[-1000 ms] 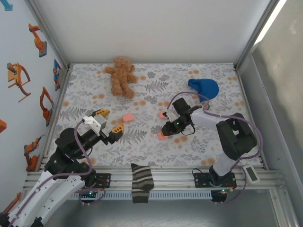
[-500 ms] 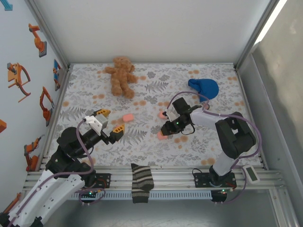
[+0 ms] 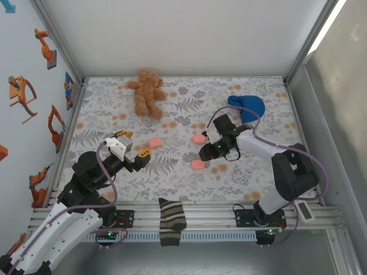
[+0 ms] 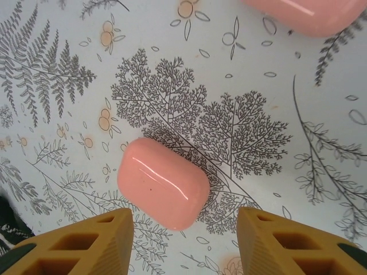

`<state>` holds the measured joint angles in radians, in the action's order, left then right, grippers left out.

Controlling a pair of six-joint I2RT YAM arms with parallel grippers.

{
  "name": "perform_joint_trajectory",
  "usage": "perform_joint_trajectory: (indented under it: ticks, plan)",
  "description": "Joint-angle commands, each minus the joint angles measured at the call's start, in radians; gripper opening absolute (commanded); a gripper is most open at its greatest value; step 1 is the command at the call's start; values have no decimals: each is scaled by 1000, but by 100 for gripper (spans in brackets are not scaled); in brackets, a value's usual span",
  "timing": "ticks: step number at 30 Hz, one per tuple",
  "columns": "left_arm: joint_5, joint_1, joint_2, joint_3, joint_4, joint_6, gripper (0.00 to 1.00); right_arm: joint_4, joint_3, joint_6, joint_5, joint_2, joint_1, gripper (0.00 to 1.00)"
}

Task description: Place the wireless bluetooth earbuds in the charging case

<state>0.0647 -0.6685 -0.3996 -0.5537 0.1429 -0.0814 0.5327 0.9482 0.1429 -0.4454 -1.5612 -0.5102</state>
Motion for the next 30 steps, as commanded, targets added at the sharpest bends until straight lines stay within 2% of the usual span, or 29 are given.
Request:
perform_joint_trajectory:
  ticks: [1,9,12,19,21,27,30]
  plan:
    - [-87,3,4,-3,-3,20,89,43,50,-48,37,75,6,50]
    - [-227,30,-20,-13,67,83,94,-30,90,-140,41,201,-2,53]
    - [-241,67,-53,-28,114,117,95,-94,83,-173,33,243,-12,59]
    - [-125,255,-120,-45,173,245,96,-331,13,-196,8,306,-22,78]
    - [-109,303,-131,-51,195,271,98,-389,1,-203,17,304,-22,99]
    - [-50,454,-150,-65,270,357,98,-513,12,-295,-22,242,-33,99]
    - [-21,526,-164,-67,298,390,97,-503,55,-438,-44,181,-68,99]
